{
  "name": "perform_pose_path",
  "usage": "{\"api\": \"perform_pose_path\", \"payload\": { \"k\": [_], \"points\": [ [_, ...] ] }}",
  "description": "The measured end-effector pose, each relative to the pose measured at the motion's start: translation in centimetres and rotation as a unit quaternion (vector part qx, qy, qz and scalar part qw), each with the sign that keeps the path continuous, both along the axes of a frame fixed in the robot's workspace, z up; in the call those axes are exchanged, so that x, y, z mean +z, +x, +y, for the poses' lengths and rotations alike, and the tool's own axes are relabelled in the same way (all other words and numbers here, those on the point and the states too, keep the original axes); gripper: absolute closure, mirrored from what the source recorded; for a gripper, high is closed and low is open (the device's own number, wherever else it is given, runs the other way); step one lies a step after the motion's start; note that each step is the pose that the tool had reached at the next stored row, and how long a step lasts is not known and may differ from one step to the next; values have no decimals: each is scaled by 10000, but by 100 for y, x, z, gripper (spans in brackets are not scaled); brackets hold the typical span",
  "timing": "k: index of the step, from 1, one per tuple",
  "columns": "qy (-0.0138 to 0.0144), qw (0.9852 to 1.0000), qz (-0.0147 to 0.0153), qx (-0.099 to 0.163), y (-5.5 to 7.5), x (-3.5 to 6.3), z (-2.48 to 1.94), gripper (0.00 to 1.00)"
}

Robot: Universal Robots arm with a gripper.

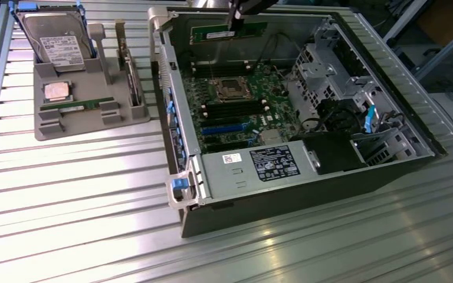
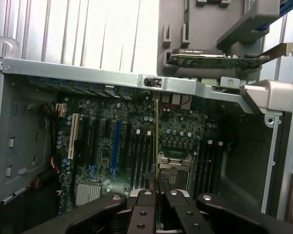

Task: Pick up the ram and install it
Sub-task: 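Pick up the ram and move it above insertion slot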

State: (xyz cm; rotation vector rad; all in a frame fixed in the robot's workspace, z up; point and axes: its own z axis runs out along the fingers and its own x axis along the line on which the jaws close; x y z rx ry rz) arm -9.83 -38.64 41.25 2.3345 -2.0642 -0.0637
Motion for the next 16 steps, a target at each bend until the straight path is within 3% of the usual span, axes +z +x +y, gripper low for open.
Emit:
{"api": "perform_pose_path", "payload": {
  "k": [16],
  "points": [
    [-3,10000,0,0,258,0,0,88]
  ]
}}
